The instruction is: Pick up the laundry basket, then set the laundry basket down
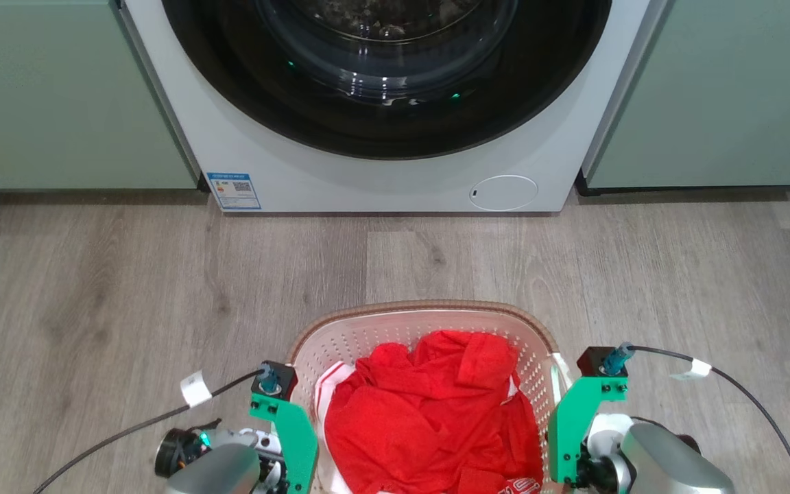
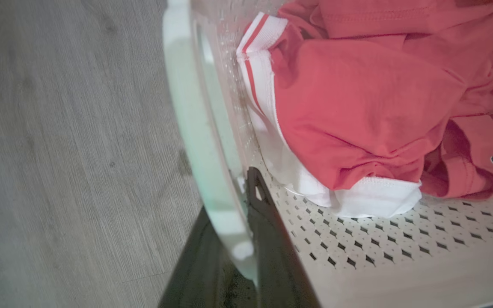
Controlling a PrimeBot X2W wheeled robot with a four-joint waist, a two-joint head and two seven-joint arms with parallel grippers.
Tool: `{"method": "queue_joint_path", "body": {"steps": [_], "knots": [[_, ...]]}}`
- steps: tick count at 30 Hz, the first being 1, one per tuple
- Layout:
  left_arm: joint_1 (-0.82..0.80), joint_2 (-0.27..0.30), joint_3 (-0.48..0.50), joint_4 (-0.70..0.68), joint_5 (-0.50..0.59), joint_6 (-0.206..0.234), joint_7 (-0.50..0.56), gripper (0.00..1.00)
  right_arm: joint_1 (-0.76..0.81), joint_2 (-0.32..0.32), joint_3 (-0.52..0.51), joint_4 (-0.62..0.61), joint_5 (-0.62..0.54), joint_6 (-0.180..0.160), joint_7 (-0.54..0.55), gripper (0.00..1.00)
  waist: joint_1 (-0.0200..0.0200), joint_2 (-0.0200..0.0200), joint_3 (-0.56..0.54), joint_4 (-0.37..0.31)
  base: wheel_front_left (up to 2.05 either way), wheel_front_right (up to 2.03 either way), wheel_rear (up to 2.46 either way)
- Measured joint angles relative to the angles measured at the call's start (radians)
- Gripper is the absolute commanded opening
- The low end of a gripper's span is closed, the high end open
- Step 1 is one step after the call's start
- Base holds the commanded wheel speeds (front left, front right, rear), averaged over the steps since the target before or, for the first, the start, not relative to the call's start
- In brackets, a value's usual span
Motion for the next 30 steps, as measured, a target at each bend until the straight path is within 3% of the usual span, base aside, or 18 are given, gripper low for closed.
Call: {"method": "queue_joint_path", "body": {"steps": [30], "knots": [[0.013, 0.081, -0.002, -0.188, 0.015, 0.064, 0.083, 0.0, 0.073, -0.001, -0.117, -0.104, -0.093, 0.0, 0.093, 0.0, 0.0, 0.0, 0.005, 0.01, 0.0, 0.0, 0.0]]}}
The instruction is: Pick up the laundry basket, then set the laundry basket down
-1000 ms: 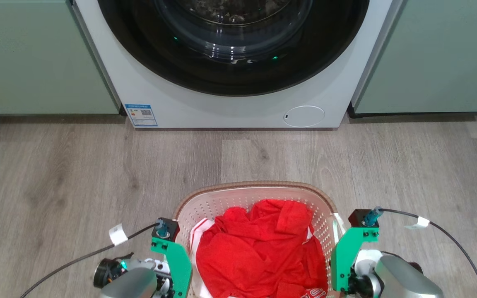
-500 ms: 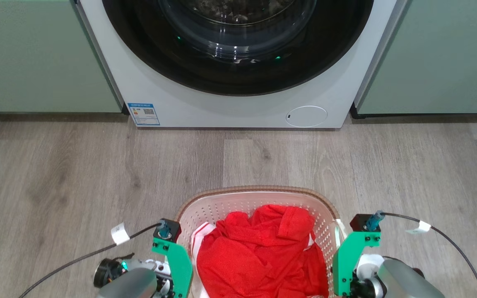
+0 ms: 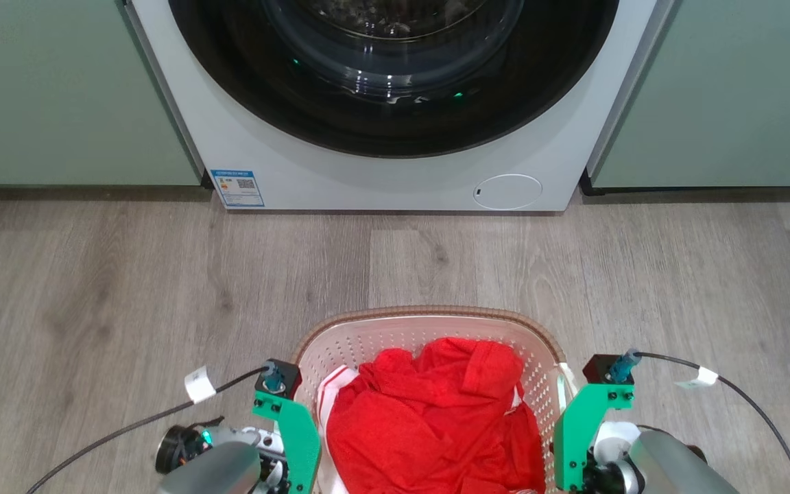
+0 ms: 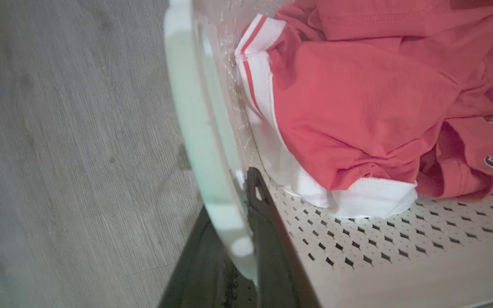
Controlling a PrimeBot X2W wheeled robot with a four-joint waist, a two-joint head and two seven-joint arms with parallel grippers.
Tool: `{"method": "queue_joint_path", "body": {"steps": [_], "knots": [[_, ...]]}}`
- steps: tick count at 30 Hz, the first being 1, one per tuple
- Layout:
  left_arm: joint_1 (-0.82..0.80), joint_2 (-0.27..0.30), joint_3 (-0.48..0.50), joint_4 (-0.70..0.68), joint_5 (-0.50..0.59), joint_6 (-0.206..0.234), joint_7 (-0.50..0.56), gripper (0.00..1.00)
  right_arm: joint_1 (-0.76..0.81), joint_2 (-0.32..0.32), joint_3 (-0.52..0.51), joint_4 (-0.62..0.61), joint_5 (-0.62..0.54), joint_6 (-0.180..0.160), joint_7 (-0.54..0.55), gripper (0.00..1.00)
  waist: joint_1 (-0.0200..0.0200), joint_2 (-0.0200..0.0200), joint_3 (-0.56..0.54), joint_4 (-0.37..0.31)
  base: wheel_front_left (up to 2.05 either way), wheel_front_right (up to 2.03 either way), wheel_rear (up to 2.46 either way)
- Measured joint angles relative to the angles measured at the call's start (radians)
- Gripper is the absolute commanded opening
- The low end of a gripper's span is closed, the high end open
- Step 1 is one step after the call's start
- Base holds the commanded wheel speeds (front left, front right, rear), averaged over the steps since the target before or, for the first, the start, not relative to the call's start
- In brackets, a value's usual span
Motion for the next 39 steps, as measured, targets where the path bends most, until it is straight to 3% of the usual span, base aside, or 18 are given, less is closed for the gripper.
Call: {"method": "queue_joint_path", "body": {"steps": [29, 39], "knots": [[0.016, 0.041, -0.002, -0.097, 0.0, 0.049, 0.025, 0.0, 0.054, 0.0, -0.081, -0.108, -0.07, 0.0, 0.064, 0.0, 0.0, 0.0, 0.007, 0.001, 0.0, 0.0, 0.0], [-0.036, 0.031, 0.007, -0.111, 0.005, 0.078, 0.02, 0.0, 0.052, -0.001, -0.137, -0.177, -0.124, 0.0, 0.072, 0.0, 0.0001, 0.0, 0.107, 0.003, 0.0, 0.0, 0.0]]}}
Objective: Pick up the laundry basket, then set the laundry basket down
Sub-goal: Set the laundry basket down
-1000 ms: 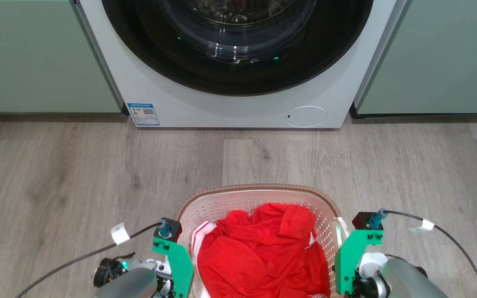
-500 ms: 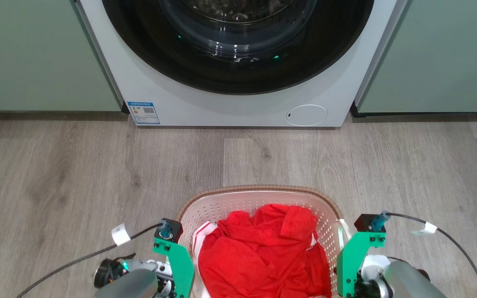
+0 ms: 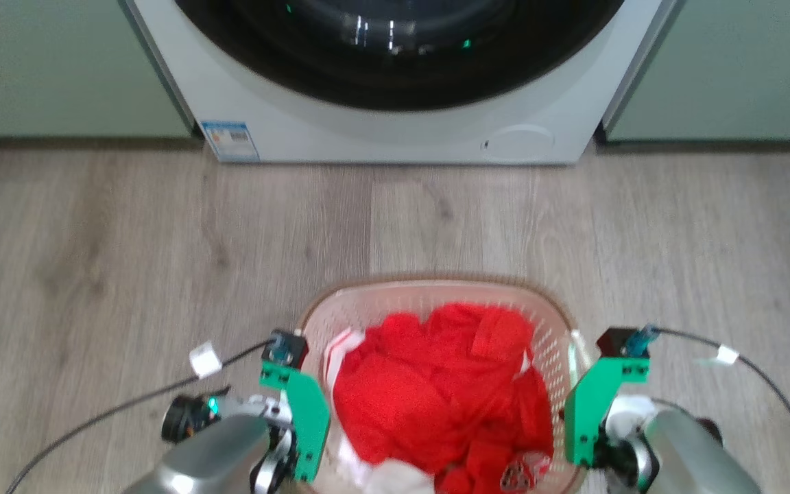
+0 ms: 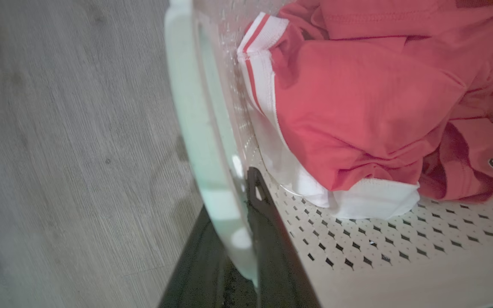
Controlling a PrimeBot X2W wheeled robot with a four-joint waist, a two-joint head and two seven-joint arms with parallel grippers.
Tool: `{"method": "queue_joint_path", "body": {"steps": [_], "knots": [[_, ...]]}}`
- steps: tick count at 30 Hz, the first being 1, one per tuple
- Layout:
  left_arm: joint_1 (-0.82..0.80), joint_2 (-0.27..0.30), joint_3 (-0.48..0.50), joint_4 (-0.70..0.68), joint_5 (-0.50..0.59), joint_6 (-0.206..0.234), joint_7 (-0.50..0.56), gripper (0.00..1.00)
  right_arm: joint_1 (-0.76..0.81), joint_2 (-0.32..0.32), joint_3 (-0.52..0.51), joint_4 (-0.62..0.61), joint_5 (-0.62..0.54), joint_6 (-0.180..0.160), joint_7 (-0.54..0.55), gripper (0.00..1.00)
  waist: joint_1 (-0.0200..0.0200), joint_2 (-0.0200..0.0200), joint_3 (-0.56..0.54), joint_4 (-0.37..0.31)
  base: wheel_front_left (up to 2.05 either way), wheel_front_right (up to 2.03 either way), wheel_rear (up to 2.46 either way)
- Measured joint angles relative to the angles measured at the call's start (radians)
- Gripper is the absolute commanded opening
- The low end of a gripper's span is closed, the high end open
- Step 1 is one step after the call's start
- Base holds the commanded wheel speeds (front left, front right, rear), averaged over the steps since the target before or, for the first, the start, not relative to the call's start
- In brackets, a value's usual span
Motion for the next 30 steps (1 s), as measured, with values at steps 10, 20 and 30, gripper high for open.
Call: {"method": "queue_joint_path", "body": {"steps": [10, 20, 30], "knots": [[-0.16, -0.089, 0.021, 0.094, 0.039, 0.02, -0.059, 0.0, -0.098, -0.006, -0.097, -0.063, -0.08, 0.0, -0.028, 0.0, 0.0003, 0.0, 0.205, 0.013, 0.0, 0.0, 0.0], [-0.284, -0.143, 0.035, 0.214, 0.041, 0.014, -0.147, 0.0, -0.208, -0.01, -0.114, -0.066, -0.119, 0.0, -0.094, 0.0, 0.0003, -0.0001, 0.404, 0.036, 0.0, 0.0, 0.0], [-0.355, -0.146, 0.026, 0.177, 0.02, 0.028, -0.179, 0.0, -0.288, -0.054, -0.094, -0.048, -0.104, 0.0, -0.161, 0.0, 0.0001, -0.0001, 0.545, 0.067, 0.0, 0.0, 0.0]]}}
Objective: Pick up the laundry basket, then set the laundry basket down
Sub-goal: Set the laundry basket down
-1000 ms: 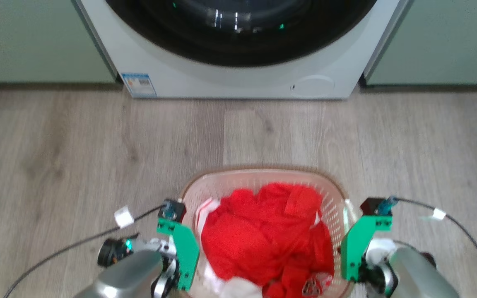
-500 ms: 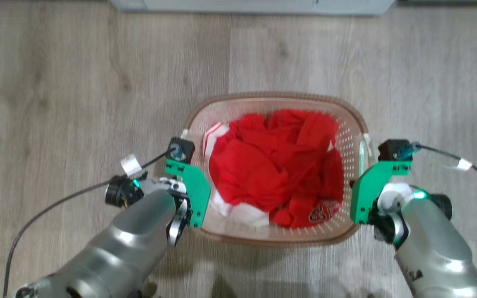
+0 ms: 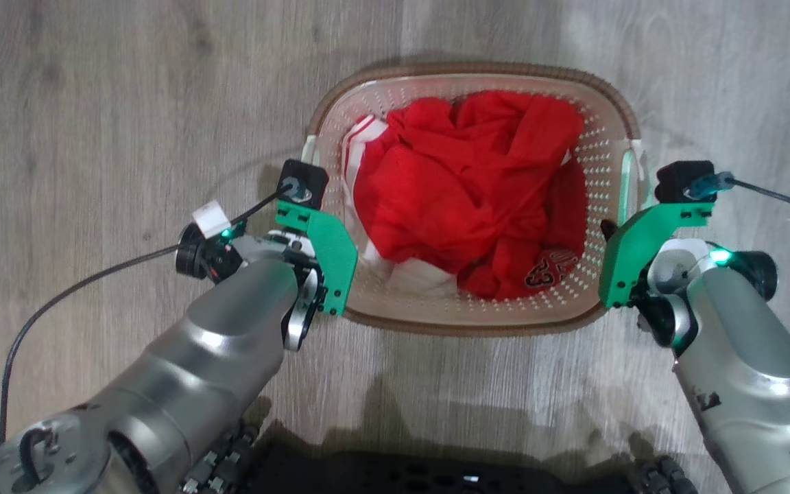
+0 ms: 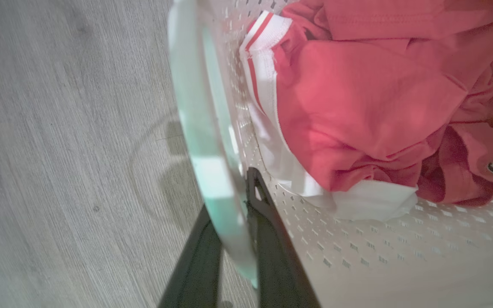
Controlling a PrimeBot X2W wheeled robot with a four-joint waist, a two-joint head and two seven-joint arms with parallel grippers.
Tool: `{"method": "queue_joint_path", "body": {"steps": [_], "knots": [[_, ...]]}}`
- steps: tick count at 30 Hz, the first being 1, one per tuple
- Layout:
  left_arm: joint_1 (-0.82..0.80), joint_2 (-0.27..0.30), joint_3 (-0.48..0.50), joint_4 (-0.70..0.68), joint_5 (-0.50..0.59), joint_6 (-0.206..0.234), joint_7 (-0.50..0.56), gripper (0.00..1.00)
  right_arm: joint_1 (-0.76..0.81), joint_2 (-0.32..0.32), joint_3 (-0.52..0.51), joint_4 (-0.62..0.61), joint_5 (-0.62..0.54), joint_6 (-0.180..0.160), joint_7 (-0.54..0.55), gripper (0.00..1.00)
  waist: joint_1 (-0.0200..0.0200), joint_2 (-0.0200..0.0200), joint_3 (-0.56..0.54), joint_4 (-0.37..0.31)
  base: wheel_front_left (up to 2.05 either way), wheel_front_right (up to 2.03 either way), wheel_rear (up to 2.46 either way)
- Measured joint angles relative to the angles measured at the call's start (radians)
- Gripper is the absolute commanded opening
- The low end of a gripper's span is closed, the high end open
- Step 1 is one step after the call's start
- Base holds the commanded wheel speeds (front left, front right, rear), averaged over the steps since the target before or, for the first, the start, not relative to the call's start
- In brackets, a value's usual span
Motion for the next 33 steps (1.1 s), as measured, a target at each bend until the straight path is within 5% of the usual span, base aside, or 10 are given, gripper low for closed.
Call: {"method": "queue_joint_path", "body": {"steps": [33], "knots": [[-0.05, -0.003, -0.028, -0.052, 0.02, 0.061, -0.071, 0.0, -0.064, -0.027, 0.011, 0.066, 0.0, 0.0, -0.07, 0.0, -0.0001, 0.0001, 0.125, 0.041, 0.0, 0.0, 0.0]]}}
